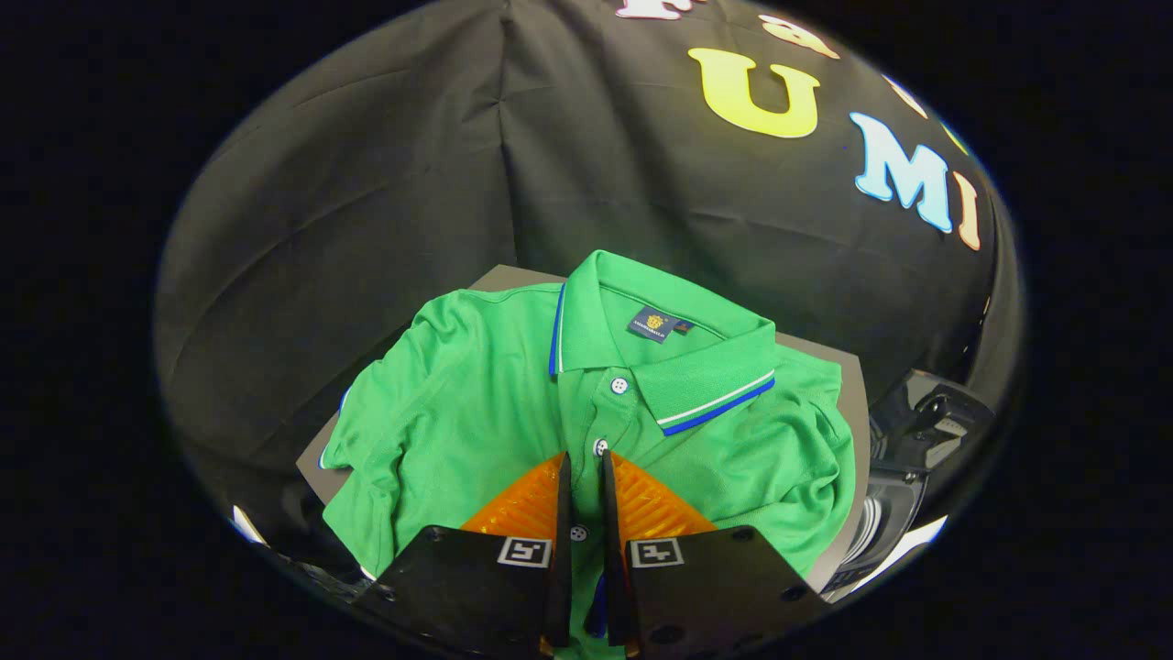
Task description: Put the clothes into the washing machine and then close the washing machine lid.
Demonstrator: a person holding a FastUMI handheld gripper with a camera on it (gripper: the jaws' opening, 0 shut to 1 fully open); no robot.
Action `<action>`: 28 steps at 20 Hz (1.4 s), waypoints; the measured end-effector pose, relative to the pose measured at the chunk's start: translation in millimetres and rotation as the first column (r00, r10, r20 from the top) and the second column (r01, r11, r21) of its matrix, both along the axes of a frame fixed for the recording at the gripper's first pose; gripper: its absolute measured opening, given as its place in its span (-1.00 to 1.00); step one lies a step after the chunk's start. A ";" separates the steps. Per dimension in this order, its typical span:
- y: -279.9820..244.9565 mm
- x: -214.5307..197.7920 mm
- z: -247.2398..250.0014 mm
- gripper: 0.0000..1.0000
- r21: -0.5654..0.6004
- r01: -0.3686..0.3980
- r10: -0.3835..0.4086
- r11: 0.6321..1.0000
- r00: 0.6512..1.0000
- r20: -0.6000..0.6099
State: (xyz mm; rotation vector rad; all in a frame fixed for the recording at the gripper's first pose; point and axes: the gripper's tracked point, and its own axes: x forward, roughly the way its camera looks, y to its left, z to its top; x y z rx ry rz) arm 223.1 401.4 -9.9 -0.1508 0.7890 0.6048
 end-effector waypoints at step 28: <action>-39.3 11.9 221.0 -0.97 0.354 -0.102 0.016 0.930 0.971 0.240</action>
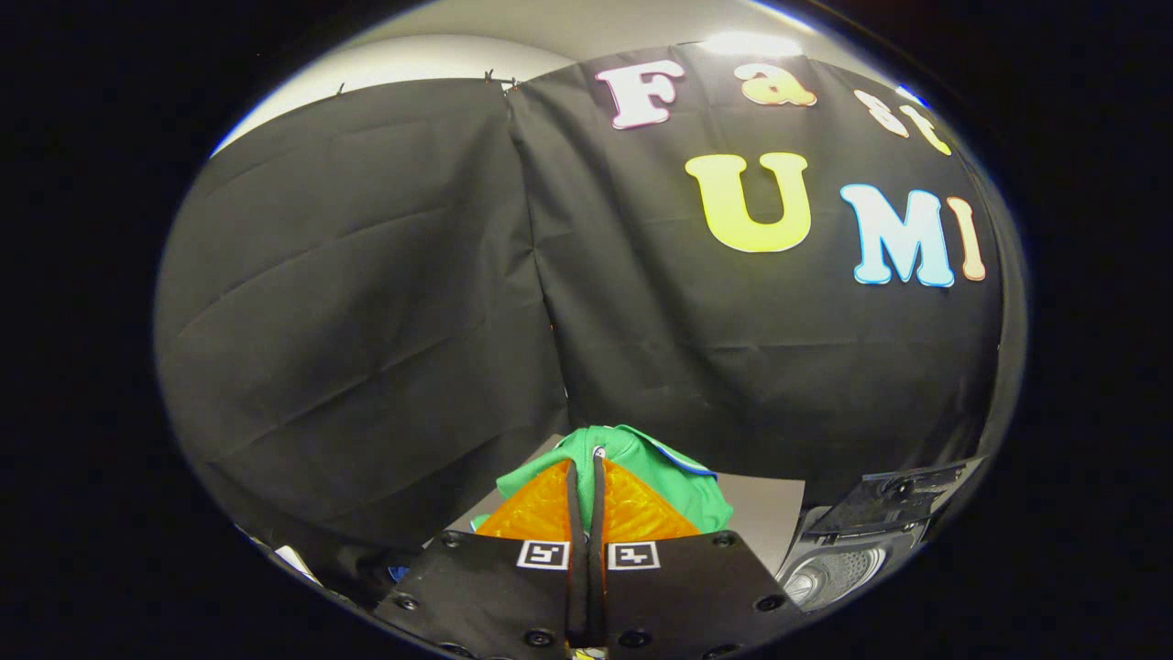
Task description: Put the clothes into the washing machine and then close the washing machine lid.
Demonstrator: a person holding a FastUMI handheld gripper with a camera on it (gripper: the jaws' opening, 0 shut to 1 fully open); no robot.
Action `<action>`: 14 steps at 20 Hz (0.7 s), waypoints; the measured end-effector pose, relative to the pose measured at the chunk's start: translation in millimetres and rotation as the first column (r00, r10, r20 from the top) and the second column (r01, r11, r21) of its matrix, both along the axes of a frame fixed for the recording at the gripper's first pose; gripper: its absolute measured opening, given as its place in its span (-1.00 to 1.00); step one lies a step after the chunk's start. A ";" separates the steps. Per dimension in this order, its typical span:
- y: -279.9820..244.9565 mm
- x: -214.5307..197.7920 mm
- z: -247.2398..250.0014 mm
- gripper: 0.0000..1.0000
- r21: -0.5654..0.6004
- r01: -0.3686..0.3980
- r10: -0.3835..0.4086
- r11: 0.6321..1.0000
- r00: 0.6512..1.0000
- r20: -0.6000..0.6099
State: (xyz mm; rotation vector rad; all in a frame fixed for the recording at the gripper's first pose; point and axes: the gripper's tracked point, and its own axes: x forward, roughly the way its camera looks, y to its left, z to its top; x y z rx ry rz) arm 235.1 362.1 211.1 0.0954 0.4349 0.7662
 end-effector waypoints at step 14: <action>-138.7 35.5 27.9 -0.98 0.016 0.170 -0.171 0.985 0.983 0.067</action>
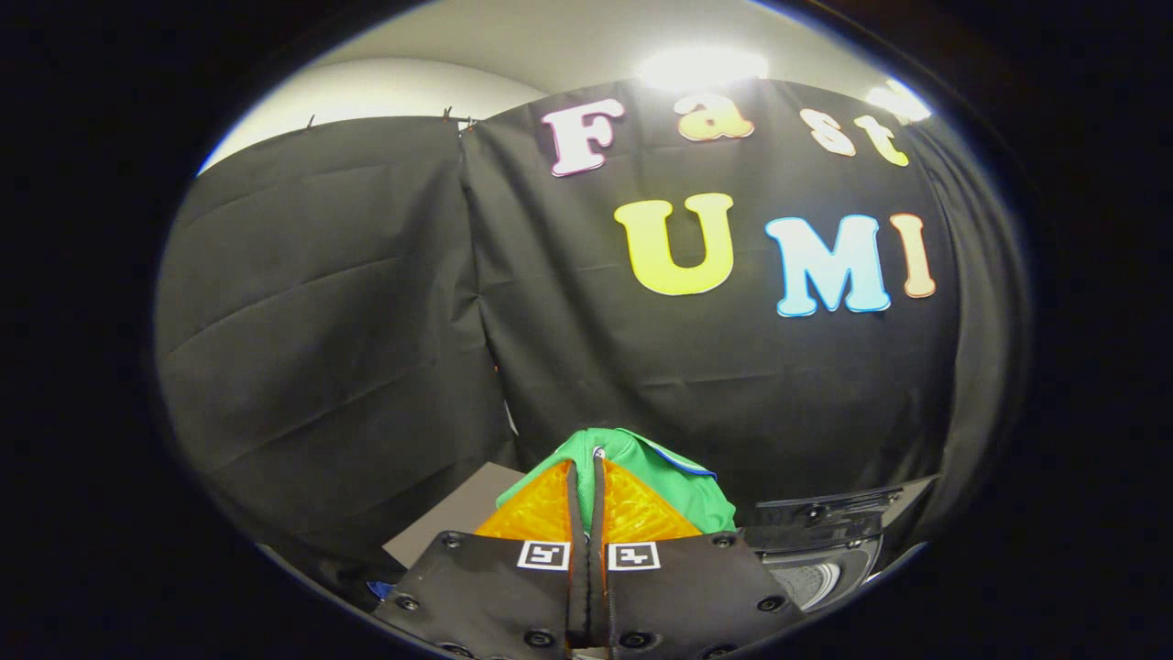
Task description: Put the clothes into the washing machine and then close the washing machine lid.
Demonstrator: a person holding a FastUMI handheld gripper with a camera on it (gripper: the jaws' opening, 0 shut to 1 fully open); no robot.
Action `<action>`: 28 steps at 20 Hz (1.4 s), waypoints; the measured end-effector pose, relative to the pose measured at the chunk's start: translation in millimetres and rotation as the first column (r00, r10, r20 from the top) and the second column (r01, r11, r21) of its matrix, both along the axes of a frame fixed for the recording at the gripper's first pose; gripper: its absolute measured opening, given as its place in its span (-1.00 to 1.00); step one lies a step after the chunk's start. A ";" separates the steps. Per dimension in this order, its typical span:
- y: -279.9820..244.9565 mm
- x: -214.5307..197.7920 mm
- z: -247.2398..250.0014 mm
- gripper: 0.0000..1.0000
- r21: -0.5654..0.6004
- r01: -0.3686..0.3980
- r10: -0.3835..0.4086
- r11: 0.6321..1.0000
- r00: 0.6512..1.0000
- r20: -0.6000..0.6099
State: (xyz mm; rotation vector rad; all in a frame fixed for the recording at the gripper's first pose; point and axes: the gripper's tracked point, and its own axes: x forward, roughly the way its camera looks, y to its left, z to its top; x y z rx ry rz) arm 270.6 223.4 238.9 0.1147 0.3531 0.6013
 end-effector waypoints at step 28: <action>-277.7 40.6 -101.9 -0.97 -0.006 0.187 -0.186 0.982 0.975 -0.121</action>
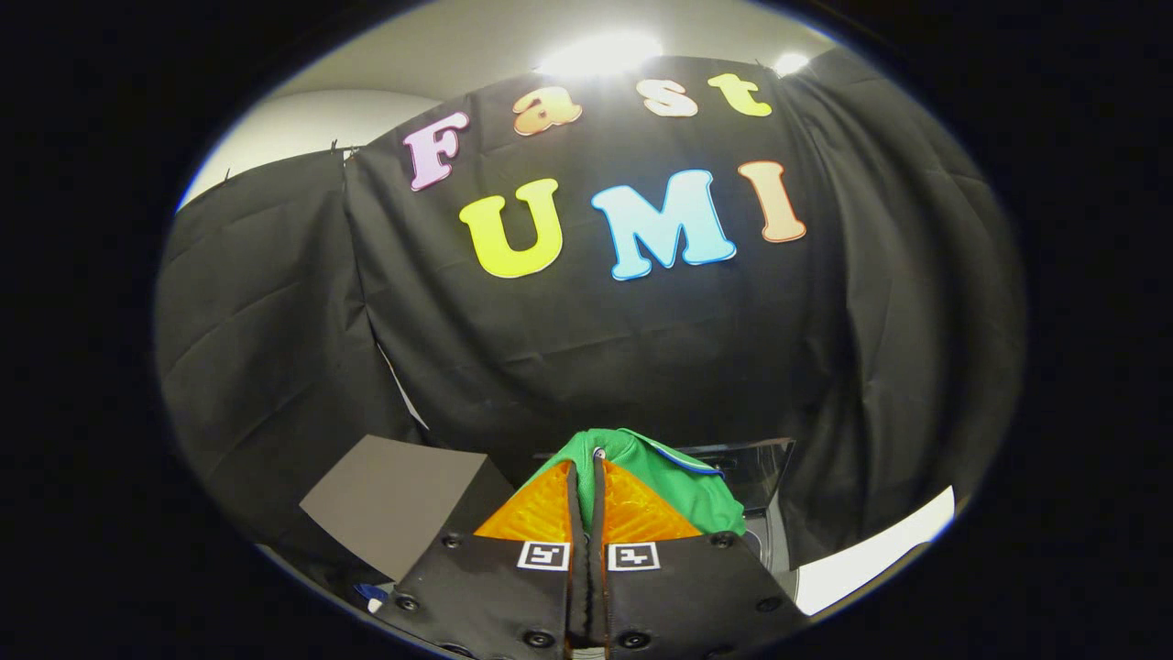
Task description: Put the clothes into the washing machine and then close the washing machine lid.
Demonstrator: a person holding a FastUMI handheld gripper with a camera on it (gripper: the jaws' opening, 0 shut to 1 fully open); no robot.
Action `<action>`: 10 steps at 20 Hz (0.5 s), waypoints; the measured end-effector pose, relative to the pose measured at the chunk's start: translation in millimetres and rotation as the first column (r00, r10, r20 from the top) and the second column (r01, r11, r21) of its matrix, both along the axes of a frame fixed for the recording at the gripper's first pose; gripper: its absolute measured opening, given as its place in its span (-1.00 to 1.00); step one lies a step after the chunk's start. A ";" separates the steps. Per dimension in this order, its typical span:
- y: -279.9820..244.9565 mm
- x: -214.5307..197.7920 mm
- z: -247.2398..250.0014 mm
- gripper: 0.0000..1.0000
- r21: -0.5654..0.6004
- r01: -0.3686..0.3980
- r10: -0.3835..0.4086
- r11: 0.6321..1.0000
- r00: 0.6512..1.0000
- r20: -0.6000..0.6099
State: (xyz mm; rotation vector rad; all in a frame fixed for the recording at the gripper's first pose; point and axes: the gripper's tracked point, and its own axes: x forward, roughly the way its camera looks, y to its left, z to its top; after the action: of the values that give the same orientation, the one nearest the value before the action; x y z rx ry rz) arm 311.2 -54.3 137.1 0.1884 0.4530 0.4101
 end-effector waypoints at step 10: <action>-1.2 15.0 -132.4 -0.97 -0.122 -0.036 0.020 0.992 0.991 -0.133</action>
State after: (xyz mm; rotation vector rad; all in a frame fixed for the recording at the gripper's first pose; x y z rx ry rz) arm 326.1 -55.5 4.7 0.0883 0.6102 0.3970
